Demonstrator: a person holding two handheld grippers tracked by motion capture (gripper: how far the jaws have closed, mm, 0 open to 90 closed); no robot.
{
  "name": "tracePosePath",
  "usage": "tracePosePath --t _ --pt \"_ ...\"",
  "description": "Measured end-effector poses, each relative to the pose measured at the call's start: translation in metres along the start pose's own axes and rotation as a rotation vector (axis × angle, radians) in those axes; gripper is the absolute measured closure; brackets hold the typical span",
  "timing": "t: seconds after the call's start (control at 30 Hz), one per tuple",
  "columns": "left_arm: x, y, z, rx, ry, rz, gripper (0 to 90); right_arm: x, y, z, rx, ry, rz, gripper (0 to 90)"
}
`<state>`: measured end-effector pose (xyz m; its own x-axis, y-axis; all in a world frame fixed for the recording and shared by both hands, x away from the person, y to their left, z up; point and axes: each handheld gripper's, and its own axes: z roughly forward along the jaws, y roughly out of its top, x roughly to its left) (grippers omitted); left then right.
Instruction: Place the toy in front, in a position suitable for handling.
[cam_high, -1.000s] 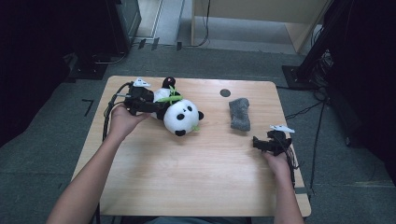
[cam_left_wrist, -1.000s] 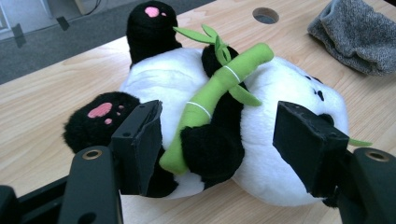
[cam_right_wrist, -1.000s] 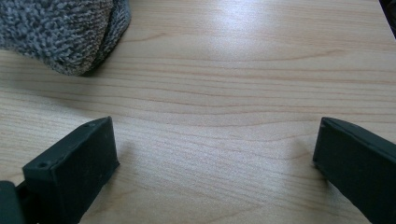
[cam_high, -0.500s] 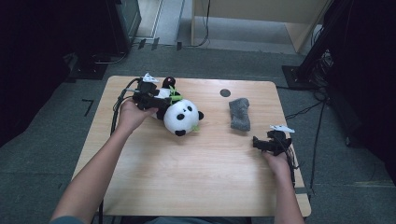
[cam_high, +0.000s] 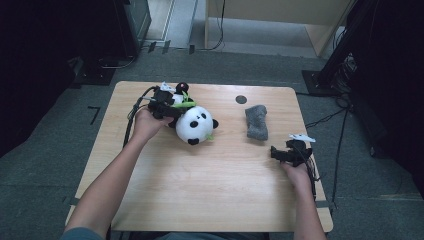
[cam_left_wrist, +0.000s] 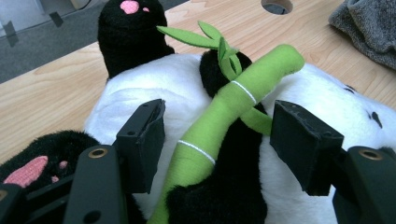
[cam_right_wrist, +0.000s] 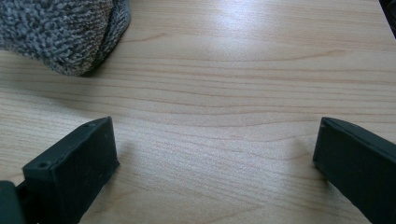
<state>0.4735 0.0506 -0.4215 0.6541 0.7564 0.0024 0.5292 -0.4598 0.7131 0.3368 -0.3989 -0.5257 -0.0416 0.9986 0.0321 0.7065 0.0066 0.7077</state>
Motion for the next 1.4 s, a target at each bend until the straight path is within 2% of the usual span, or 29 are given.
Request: tracePosePath --t 0.1,0.27,0.4,0.53,0.63,0.73,0.8,0.93,1.03,1.23,1.4 --pt "-0.003 -0.002 0.003 0.011 0.03 0.038 41.7 0.0 0.0 0.0 0.0 0.0 0.0 0.0" --pt "-0.002 -0.004 0.003 0.002 0.025 0.021 48.0 0.0 0.0 0.0 0.0 0.0 0.0 0.0" --pt "-0.004 -0.012 0.004 -0.034 0.06 0.046 55.7 0.0 0.0 0.0 0.0 -0.001 0.001 0.0" --pt "-0.005 -0.016 0.001 -0.035 0.075 0.051 65.8 0.0 0.0 0.0 -0.001 -0.002 0.0 0.0" --pt "-0.005 -0.019 -0.001 -0.042 0.083 0.061 68.0 0.0 0.0 0.001 -0.001 -0.001 0.001 0.0" --pt "-0.006 -0.017 -0.005 -0.029 0.097 0.044 73.4 0.0 0.0 0.001 -0.001 -0.002 0.001 0.0" --pt "-0.006 -0.015 -0.008 -0.022 0.074 0.019 74.6 0.0 0.0 0.001 -0.001 -0.002 0.001 0.0" --pt "-0.008 -0.014 -0.013 -0.02 0.062 0.025 75.8 0.0 0.0 0.001 -0.001 -0.002 0.001 0.0" --pt "-0.009 -0.013 -0.018 -0.024 0.017 0.011 76.2 0.0 0.0 0.001 -0.001 -0.002 0.001 0.0" --pt "-0.027 -0.016 -0.036 -0.044 -0.056 0.053 76.2 0.0 0.0 0.001 -0.001 -0.002 0.001 0.0" --pt "-0.046 -0.027 -0.052 -0.073 -0.168 0.096 76.2 0.0 0.0 0.001 -0.001 -0.002 0.001 0.0"
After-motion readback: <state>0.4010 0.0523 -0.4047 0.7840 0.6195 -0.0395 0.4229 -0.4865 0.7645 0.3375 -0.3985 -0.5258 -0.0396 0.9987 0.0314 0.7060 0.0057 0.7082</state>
